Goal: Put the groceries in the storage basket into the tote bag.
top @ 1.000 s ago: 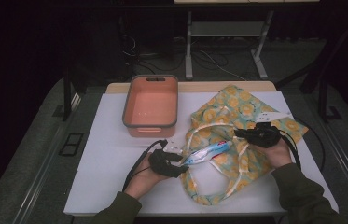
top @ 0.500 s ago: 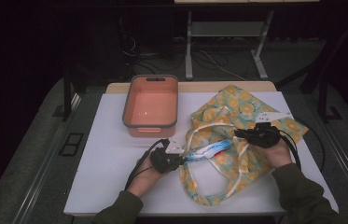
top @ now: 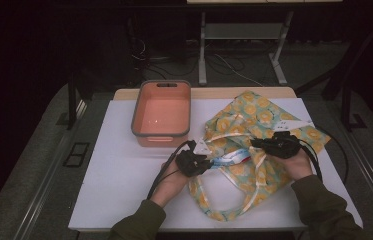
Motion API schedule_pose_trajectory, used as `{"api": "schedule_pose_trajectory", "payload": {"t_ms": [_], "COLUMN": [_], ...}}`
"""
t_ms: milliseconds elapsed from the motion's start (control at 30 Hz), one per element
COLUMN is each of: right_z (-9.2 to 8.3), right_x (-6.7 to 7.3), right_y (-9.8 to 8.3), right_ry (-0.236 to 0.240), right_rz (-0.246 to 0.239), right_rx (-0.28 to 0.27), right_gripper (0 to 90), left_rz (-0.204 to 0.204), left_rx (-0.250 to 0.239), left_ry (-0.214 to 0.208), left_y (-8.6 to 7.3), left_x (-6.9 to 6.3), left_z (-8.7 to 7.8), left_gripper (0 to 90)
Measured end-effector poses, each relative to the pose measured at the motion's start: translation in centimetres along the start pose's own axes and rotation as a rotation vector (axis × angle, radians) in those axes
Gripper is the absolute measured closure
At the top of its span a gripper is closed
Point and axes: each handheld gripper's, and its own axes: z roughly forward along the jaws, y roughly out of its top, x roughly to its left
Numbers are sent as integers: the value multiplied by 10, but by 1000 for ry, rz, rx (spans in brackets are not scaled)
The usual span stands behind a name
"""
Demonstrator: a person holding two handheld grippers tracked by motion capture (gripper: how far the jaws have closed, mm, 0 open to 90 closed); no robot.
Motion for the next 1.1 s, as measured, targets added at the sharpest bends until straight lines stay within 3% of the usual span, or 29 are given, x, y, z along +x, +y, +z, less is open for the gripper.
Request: {"api": "schedule_pose_trajectory", "payload": {"t_ms": [300,533,733,833,900,1100], "right_z": [-2,-4,-5,-6,-7,-10], "right_x": [-1,-1,-2,-2,-2,3], "right_y": [0,1,1,1,1,3], "right_ry": [9,13,14,14,16,30], "right_rz": [9,7,11,13,13,5], "right_rx": [-13,-23,-28,-31,-33,-42], "right_gripper": [888,888,889,889,889,889], "left_rz": [-24,-34,-70,-88,-89,-95], "left_rx": [0,22,10,1,-9,-33], "left_ry": [-23,2,0,-6,-8,2], "left_y": [38,64,73,72,71,55], "left_x": [5,11,14,15,15,13], "left_z": [42,75,92,90,82,37], "left_gripper": [886,885,876,846,774,678]}}
